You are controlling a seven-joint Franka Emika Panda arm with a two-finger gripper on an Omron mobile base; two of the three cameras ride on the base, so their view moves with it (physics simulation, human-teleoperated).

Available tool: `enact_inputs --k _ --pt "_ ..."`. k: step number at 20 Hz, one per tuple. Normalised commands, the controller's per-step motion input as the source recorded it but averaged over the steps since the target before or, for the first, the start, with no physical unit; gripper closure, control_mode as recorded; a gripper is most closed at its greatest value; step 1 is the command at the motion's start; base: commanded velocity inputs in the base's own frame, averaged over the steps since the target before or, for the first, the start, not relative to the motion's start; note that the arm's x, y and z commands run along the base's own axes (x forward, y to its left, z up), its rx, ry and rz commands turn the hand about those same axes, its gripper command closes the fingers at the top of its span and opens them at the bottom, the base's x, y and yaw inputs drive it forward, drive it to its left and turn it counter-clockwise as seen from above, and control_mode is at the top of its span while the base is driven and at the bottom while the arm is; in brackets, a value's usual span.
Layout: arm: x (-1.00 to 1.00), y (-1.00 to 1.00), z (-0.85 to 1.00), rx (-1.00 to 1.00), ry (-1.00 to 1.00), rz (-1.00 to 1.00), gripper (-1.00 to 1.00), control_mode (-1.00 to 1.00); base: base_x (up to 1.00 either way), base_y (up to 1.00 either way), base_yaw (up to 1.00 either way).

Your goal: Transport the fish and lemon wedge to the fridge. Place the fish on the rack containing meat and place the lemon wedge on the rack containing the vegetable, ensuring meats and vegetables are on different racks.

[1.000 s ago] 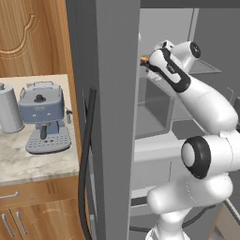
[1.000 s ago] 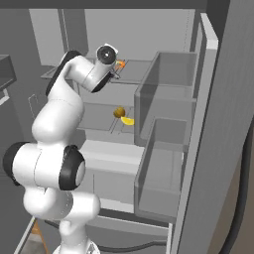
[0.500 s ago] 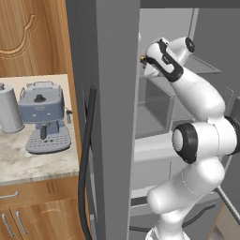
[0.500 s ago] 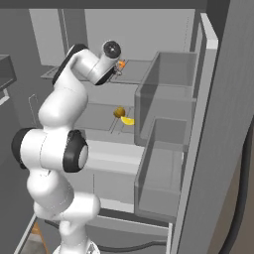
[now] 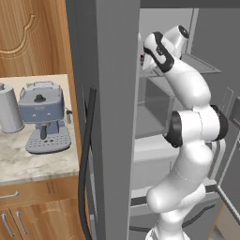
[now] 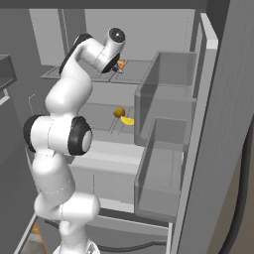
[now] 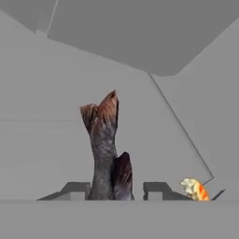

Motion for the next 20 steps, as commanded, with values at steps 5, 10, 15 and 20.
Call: enact_inputs --k 5,10,15,20 --pt "0.65 0.00 -0.41 0.00 -0.05 0.01 -1.00 -1.00 0.00 0.00 0.00" --pt "0.66 0.00 -0.19 0.02 -0.15 0.02 -1.00 -1.00 0.00 0.00 0.00" --pt "0.30 0.00 -0.01 0.03 -0.11 0.00 -1.00 -1.00 0.00 0.00 0.00" --pt "-0.22 0.14 0.01 0.07 -0.09 0.00 -1.00 -1.00 0.00 0.00 0.00"
